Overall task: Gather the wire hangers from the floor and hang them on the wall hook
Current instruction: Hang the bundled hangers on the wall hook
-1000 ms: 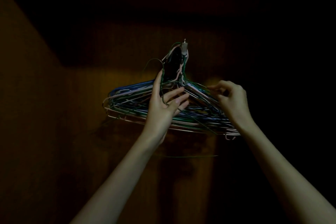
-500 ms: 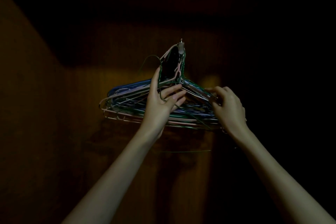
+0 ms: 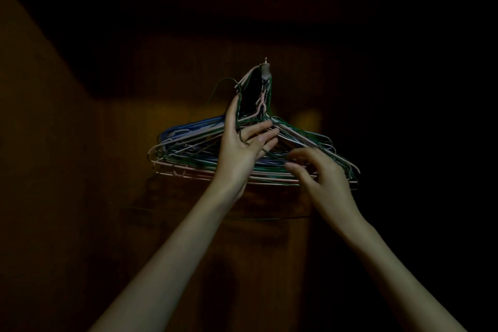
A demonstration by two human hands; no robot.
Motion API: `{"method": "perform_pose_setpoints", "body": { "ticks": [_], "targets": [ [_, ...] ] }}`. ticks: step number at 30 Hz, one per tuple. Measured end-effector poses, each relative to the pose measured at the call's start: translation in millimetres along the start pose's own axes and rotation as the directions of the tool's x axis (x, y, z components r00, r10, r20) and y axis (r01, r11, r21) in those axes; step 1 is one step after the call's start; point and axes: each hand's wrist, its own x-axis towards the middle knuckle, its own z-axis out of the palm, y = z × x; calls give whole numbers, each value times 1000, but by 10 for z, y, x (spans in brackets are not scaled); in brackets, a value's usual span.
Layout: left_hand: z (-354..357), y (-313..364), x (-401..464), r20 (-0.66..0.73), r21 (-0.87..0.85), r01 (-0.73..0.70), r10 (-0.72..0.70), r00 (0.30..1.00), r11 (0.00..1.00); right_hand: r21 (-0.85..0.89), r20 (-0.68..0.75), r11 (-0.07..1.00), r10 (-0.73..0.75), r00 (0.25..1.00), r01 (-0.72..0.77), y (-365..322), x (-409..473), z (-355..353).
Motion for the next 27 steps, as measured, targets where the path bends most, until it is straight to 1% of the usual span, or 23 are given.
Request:
{"method": "perform_pose_setpoints", "body": {
  "ticks": [4, 7, 9, 11, 12, 14, 15, 17, 18, 19, 20, 21, 23, 25, 27],
  "targets": [
    [20, 64, 6, 3, -10, -10, 10, 1000, 1000, 34, -56, 999, -40, 998, 42, -4, -2, 11],
    [26, 90, 4, 13, 19, -14, 13, 1000, 1000, 25, -131, 998, -50, 990, 54, -5, 37, -28],
    [-16, 115, -54, 17, 92, -32, 31, 999, 995, 25, -190, 999, -34, 981, 40, 8, 85, -79],
    [-98, 142, -123, 9, 221, -102, 102, 995, 970, 47, -245, 999, -8, 969, 21, 34, 151, -150],
    [-145, 152, -146, -9, 305, -143, 153, 988, 942, 52, -266, 999, 2, 964, 12, 51, 186, -182],
    [-238, 145, -144, -73, 508, -198, 271, 960, 838, 43, -291, 999, 20, 956, -8, 98, 252, -226],
    [-286, 127, -123, -98, 621, -214, 346, 933, 754, 33, -295, 999, 29, 955, -21, 124, 279, -236],
    [-376, 68, -53, -94, 815, -218, 494, 864, 536, 10, -295, 999, 48, 954, -47, 177, 326, -237],
    [-417, 34, -5, -70, 873, -211, 541, 838, 440, -2, -293, 999, 52, 955, -55, 205, 348, -231],
    [-454, 0, 50, -34, 909, -205, 555, 831, 363, -11, -292, 998, 51, 955, -57, 230, 372, -220],
    [-488, -29, 102, 6, 934, -195, 533, 846, 299, -16, -289, 998, 50, 956, -57, 255, 400, -204],
    [-518, -58, 150, 39, 953, -177, 477, 878, 247, -21, -285, 998, 49, 957, -57, 276, 428, -186],
    [-578, -132, 221, 61, 975, -124, 316, 947, 182, -30, -276, 997, 57, 959, -68, 323, 476, -138],
    [-634, -231, 254, 53, 982, -90, 214, 975, 166, -20, -264, 996, 77, 961, -85, 367, 508, -84],
    [-671, -309, 257, 55, 982, -88, 191, 980, 169, 28, -247, 994, 113, 962, -110, 387, 527, -39]
  ]
}}
